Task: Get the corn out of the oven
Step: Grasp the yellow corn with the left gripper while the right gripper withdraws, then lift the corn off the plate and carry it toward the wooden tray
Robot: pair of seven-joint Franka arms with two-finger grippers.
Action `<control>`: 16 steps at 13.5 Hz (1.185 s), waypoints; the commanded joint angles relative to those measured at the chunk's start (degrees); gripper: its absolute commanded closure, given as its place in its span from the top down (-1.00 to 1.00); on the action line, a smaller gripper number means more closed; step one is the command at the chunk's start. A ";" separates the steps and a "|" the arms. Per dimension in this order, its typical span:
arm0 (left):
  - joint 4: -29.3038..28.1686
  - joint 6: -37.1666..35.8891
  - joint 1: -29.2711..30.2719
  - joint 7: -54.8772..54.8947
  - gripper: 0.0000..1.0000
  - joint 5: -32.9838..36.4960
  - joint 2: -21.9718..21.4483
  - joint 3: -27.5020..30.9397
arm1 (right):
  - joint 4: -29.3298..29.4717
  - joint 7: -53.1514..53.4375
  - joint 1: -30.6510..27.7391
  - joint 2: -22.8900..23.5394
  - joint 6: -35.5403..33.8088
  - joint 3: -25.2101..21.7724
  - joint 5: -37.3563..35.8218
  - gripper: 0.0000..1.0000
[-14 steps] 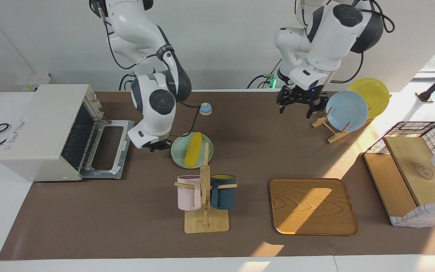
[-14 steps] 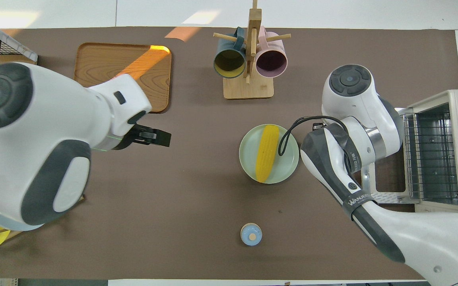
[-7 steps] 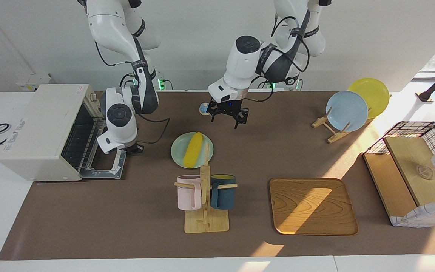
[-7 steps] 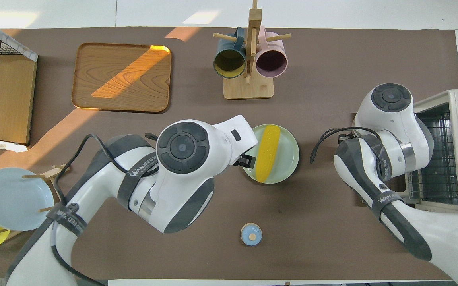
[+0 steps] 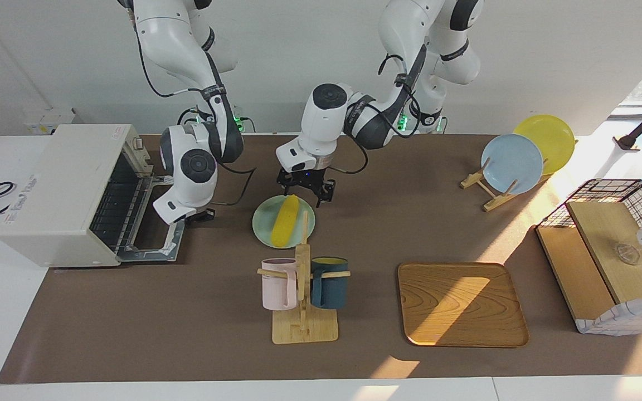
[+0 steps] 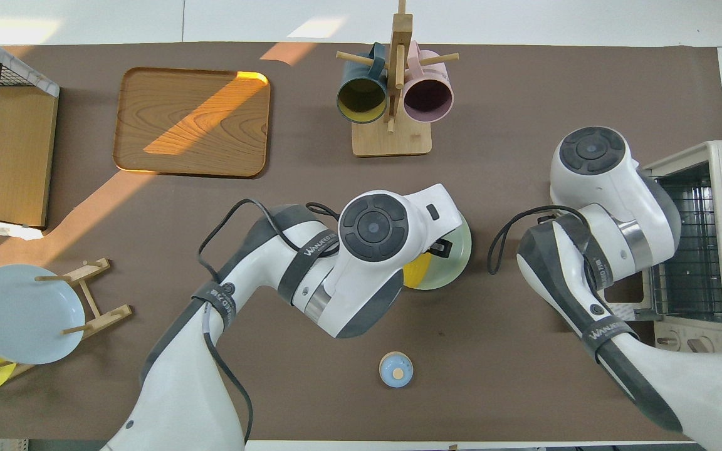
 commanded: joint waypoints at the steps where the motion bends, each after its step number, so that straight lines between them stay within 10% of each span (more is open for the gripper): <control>1: 1.48 4.10 -1.41 0.14 1.00 -0.95 3.71 0.98 | 1.38 -11.24 -7.59 -5.87 -1.95 -1.45 -3.88 -1.00; 8: -2.13 10.88 -4.12 -0.91 1.00 -1.04 5.47 1.25 | 2.52 -18.73 -12.70 -9.75 -3.98 -1.45 1.74 -1.00; 14: -0.72 12.20 -6.24 -3.82 1.00 -0.51 7.94 2.65 | 18.07 -18.47 -12.79 -9.14 -16.27 -1.45 18.86 -1.00; 15: -0.64 11.77 -6.15 -3.73 0.75 -0.51 7.94 2.74 | 18.17 -18.47 -12.88 -9.14 -17.33 -1.53 21.67 -0.71; 16: -0.55 11.41 -5.97 -3.55 0.21 -0.51 7.85 2.74 | 18.17 -18.38 -12.79 -9.14 -17.52 -1.53 23.44 0.21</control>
